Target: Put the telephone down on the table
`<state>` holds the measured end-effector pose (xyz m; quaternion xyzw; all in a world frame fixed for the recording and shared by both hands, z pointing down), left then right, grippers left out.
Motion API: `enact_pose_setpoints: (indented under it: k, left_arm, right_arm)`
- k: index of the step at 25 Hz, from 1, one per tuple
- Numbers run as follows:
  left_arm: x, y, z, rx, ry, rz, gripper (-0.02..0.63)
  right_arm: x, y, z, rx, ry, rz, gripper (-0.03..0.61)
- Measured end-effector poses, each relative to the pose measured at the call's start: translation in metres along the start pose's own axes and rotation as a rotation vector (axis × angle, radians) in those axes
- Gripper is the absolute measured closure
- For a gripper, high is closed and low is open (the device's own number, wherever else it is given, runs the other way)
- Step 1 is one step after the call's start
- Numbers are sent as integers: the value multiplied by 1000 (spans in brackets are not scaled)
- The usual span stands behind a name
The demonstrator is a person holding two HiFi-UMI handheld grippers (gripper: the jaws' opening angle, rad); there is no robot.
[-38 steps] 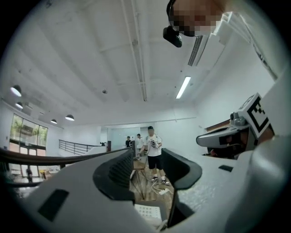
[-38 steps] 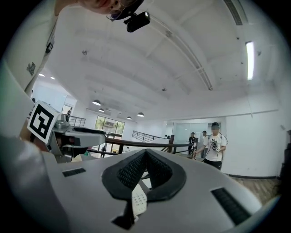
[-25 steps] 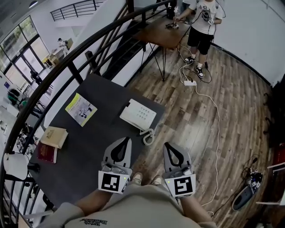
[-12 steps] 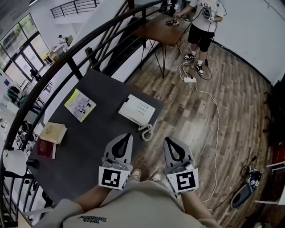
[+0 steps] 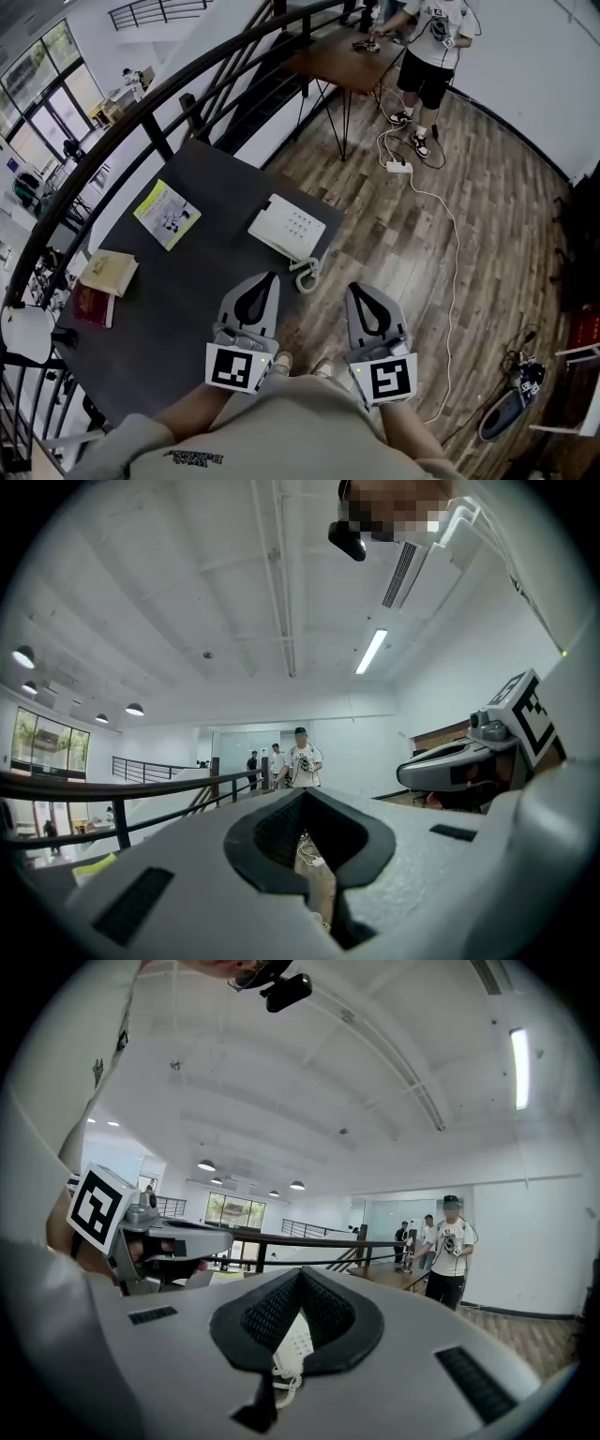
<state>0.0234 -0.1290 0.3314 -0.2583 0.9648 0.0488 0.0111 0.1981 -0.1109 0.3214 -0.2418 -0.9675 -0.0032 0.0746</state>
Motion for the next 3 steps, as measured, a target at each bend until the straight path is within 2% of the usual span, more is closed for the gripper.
enact_pose_setpoints:
  k: [3]
  left_arm:
    - [2,0,1,-9,4,3,609]
  right_arm:
    - [0,-1,-1,4,-9,-8,577]
Point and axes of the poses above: the fingertips, and each gripper's own axes: y backward along the fingers, x to its left, z out of its top, the point moved 6 cm from there along y, backward along the fingers, and after that the axes turned 3 degrees about -x, right-handed, at the moved point
